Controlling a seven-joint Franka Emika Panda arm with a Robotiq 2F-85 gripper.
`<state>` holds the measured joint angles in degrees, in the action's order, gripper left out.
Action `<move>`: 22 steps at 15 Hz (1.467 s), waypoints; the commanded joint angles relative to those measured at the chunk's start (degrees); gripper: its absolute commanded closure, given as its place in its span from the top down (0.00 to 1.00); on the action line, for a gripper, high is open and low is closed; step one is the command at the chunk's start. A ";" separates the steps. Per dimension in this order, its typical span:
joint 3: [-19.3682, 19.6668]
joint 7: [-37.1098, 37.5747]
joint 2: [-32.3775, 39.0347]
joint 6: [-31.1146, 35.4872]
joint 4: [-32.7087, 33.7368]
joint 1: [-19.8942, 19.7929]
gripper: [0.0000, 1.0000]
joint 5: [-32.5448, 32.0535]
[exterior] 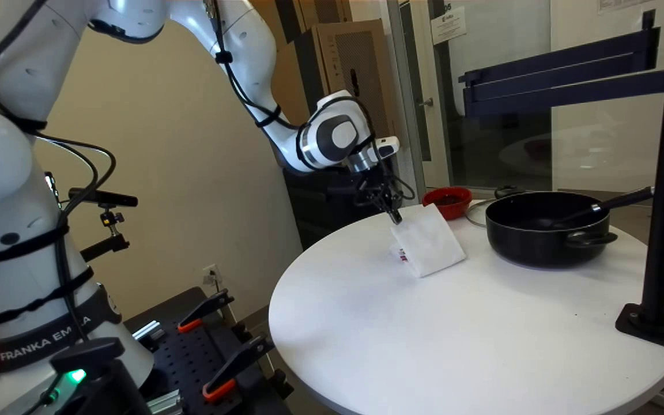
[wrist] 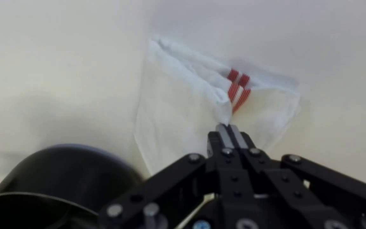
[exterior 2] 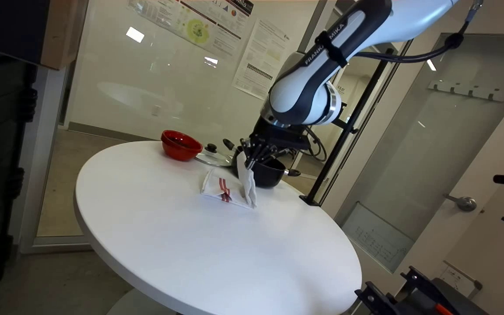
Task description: Fold the tea towel
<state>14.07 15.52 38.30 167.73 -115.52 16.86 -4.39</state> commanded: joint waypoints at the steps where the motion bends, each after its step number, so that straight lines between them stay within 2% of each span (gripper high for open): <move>1: 3.58 1.88 5.84 0.29 0.45 2.35 0.00 -2.08; 5: 4.68 1.79 9.80 -0.79 2.68 2.51 0.00 -0.83; 8: 4.27 1.64 8.89 -1.17 4.32 2.51 0.00 -0.30; 17: 5.02 5.33 7.98 -2.21 12.06 8.17 0.00 -1.49; 22: 5.06 6.11 10.46 -3.15 13.30 9.00 0.00 -1.63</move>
<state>17.99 19.51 46.36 165.95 -104.22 25.10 -4.69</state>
